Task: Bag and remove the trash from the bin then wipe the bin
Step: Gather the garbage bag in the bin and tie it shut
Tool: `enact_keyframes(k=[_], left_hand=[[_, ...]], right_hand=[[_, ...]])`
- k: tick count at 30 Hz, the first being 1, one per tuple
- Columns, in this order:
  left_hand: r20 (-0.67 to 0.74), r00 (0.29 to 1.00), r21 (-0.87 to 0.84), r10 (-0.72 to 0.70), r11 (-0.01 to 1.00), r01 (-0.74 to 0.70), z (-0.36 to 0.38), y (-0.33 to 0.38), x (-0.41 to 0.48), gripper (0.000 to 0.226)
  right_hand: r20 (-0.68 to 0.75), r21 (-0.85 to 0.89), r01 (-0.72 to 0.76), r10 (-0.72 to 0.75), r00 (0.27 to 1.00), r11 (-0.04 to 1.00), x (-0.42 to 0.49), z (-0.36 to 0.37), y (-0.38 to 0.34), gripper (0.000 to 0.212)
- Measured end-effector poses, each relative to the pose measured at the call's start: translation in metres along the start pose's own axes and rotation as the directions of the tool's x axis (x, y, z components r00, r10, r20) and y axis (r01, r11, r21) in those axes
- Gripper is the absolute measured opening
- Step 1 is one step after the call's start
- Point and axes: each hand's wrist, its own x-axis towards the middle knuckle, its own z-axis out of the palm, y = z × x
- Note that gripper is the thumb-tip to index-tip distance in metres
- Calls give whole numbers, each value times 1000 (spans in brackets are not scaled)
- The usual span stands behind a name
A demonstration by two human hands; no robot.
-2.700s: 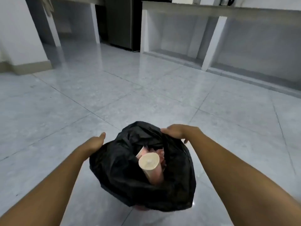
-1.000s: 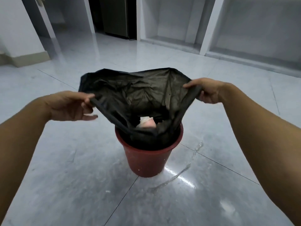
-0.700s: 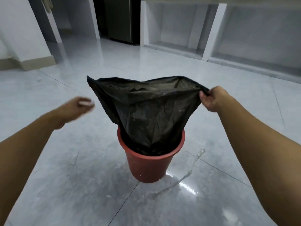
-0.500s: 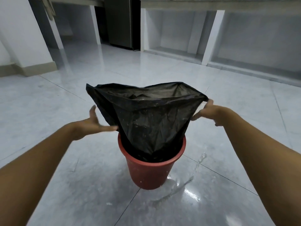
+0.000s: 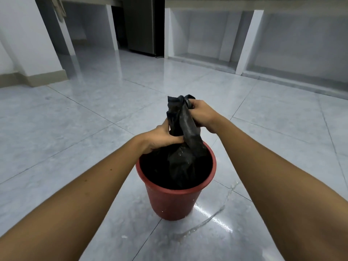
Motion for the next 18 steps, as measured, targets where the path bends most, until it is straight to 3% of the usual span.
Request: enact_keyframes(k=[2, 4, 5, 6, 8, 10, 13, 16, 18], left_hand=[[-41, 997, -13, 64, 998, -65, 3, 1, 1, 110], [-211, 969, -70, 128, 987, -145, 8, 2, 5, 93], [-295, 945, -82, 140, 982, -171, 11, 2, 8, 77], [-363, 922, -99, 132, 979, -179, 12, 2, 10, 62], [-422, 904, -174, 71, 972, -158, 12, -1, 12, 35], [-399, 916, -216, 39, 967, -136, 9, -6, 14, 19], [-397, 915, -234, 72, 956, -177, 8, -9, 15, 17], [-425, 899, -218, 108, 952, -217, 10, -8, 18, 17], [-392, 911, -211, 129, 951, -226, 13, -7, 19, 22]], right_hand=[[178, 153, -95, 67, 982, 984, 1, -4, -6, 19], [371, 252, -209, 106, 923, 945, 0, -10, -7, 22], [384, 262, -217, 105, 917, 940, 2, -14, -5, 21], [334, 276, -197, 99, 937, 941, 4, -16, -4, 20], [66, 262, -126, 112, 991, 957, 10, -22, 2, 20], [-127, 152, -166, 186, 974, 974, 14, -29, 10, 24], [12, -39, -340, 341, 940, 939, 10, -35, 22, 56], [79, 76, -249, 243, 967, 966, 11, -35, 22, 25], [110, 222, -155, 133, 985, 963, 14, -35, 13, 19]])
